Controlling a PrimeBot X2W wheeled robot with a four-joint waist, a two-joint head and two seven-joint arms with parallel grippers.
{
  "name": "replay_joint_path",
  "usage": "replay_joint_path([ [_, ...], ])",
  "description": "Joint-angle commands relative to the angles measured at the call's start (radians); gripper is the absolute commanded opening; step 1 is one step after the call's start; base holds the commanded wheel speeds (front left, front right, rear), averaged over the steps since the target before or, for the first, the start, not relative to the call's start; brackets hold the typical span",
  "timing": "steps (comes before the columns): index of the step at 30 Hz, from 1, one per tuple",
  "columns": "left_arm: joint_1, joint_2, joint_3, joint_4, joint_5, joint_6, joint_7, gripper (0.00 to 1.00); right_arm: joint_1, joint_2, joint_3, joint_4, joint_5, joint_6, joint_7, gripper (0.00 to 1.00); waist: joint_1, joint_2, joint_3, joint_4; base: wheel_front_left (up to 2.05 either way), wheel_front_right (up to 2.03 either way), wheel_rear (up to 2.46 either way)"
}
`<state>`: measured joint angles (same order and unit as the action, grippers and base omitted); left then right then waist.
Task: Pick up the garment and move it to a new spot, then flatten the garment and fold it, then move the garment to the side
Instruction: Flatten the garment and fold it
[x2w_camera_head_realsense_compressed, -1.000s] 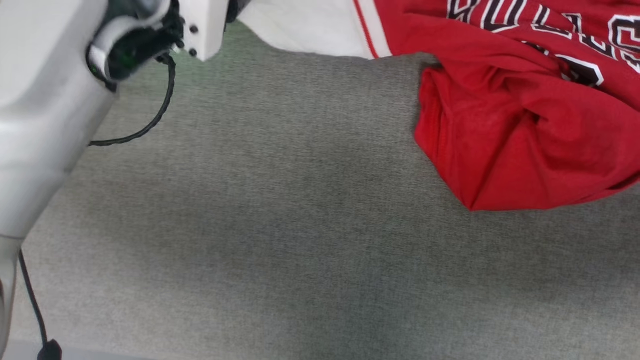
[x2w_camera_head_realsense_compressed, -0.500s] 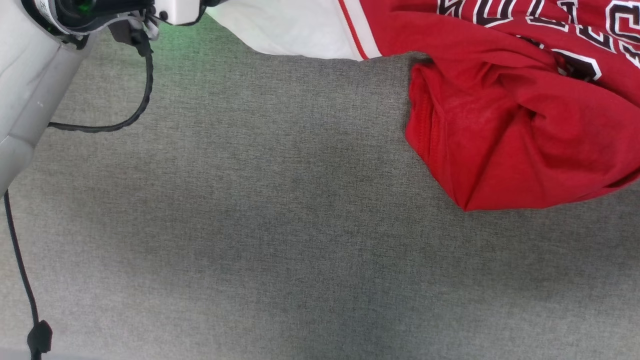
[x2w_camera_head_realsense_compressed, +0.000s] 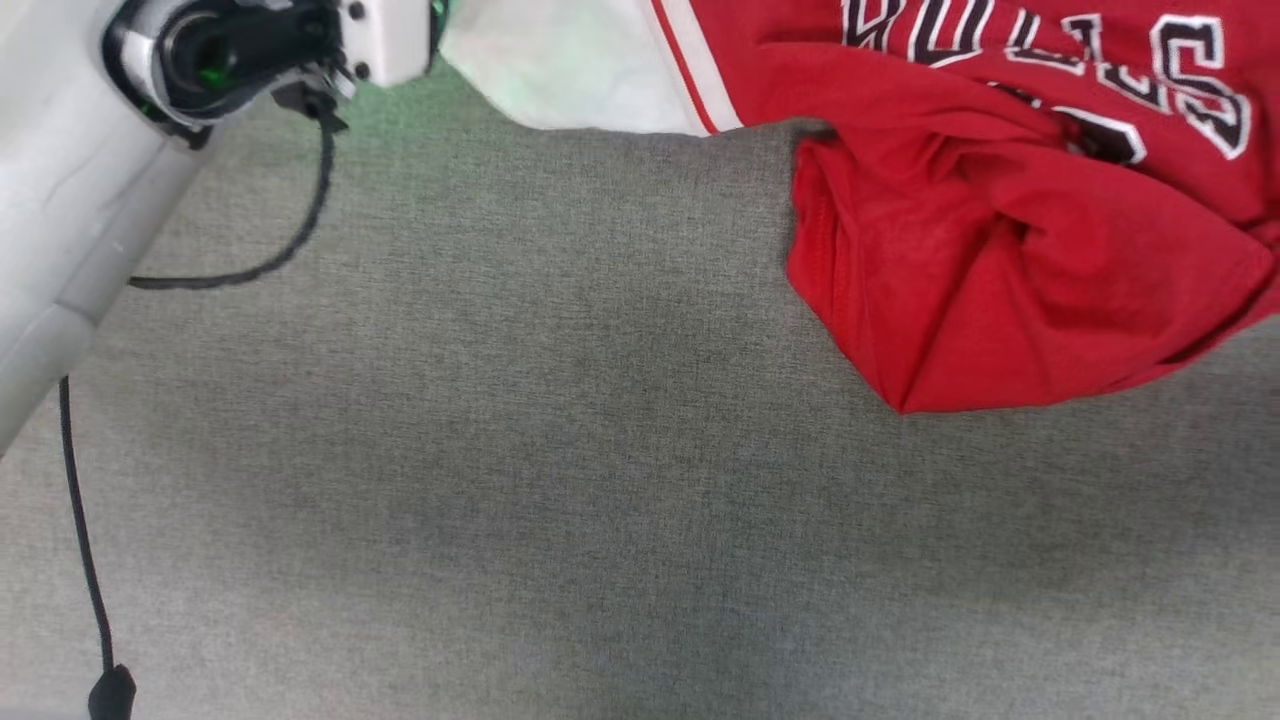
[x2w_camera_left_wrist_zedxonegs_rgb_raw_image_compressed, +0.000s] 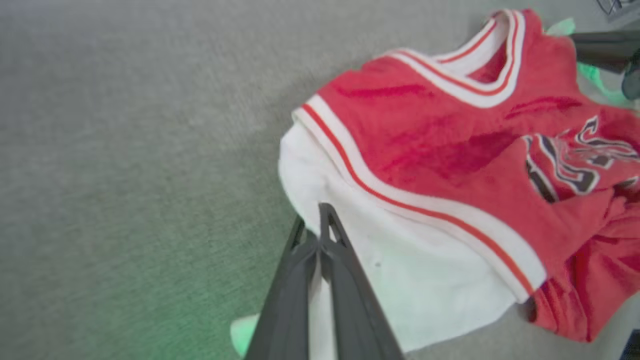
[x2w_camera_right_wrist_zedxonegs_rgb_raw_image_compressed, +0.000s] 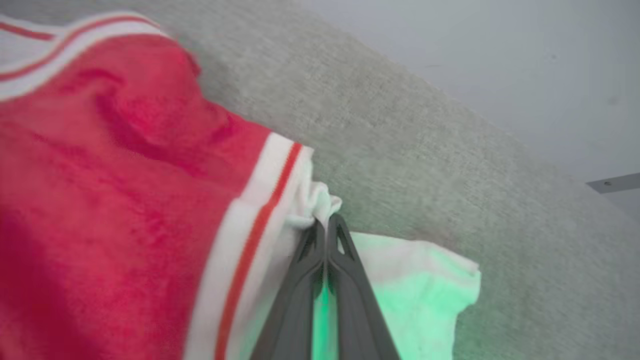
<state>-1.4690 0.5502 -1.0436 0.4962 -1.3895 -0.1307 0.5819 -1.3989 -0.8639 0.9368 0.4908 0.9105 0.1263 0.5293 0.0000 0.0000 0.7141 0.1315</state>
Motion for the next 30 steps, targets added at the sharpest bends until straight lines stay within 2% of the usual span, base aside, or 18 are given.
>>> replay_joint_path([
  [1, 0.004, 0.009, 0.007, 0.009, 0.008, 0.001, -0.05, 0.0, 0.04, 0.04, 0.007, -0.004, 0.027, 0.008, -0.021, 0.0, 0.0, 0.0, -0.025, -0.009, 0.0, 0.0, 0.0],
  [5, -0.003, 0.003, 0.025, 0.044, 0.022, 0.001, -0.189, 0.0, 0.012, 0.037, -0.042, 0.026, 0.025, 0.004, -0.1, 0.0, 0.0, 0.0, -0.058, -0.022, 0.0, 0.0, 0.0],
  [8, -0.031, -0.013, 0.049, 0.1, 0.036, 0.001, -0.308, 0.0, -0.019, 0.073, -0.09, 0.067, 0.006, 0.004, -0.176, 0.0, 0.0, 0.0, -0.078, -0.032, 0.0, 0.0, 0.0],
  [14, -0.128, -0.072, 0.124, 0.254, 0.056, 0.001, -0.551, 0.0, -0.131, 0.179, -0.2, 0.222, -0.067, 0.004, -0.329, 0.0, 0.0, 0.0, -0.109, -0.06, 0.0, 0.0, 0.0],
  [20, -0.3, -0.135, 0.217, 0.432, 0.054, 0.001, -0.757, 0.0, -0.332, 0.318, -0.349, 0.444, -0.188, 0.004, -0.55, 0.0, 0.0, 0.0, -0.134, -0.089, 0.0, 0.0, 0.0],
  [24, -0.383, -0.16, 0.268, 0.46, 0.039, 0.001, -0.821, 0.0, -0.451, 0.391, -0.444, 0.584, -0.252, 0.004, -0.707, 0.0, 0.0, 0.0, -0.153, -0.093, 0.0, 0.0, 0.0],
  [28, -0.37, -0.165, 0.271, 0.441, 0.025, 0.001, -0.826, 0.0, -0.48, 0.434, -0.456, 0.649, -0.283, 0.004, -0.737, 0.0, 0.0, 0.0, -0.17, -0.091, 0.0, 0.0, 0.0],
  [30, -0.311, -0.15, 0.245, 0.412, 0.01, 0.001, -0.802, 0.0, -0.446, 0.443, -0.434, 0.679, -0.303, 0.004, -0.741, 0.0, 0.0, 0.0, -0.176, -0.089, 0.0, 0.0, 0.0],
])
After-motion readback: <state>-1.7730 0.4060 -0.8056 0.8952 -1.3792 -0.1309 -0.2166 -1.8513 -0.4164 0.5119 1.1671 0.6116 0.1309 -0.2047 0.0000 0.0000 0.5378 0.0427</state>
